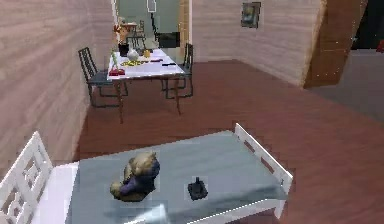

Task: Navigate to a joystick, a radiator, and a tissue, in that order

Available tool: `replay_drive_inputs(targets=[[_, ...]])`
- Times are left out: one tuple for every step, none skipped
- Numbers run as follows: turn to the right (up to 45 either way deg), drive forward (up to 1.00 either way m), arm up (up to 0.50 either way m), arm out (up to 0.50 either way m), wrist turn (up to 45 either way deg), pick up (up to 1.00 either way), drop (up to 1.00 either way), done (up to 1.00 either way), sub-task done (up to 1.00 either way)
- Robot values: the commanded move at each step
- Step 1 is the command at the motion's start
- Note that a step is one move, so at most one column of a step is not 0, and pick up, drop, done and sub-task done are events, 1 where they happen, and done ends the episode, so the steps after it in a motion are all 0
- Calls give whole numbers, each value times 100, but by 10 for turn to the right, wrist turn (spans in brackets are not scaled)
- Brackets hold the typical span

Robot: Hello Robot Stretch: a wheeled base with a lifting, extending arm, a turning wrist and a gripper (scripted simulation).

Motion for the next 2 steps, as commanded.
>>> replay_drive_inputs(targets=[[450,0,0,0,0,0,0,0,0],[150,0,0,0,0,0,0,0,0]])
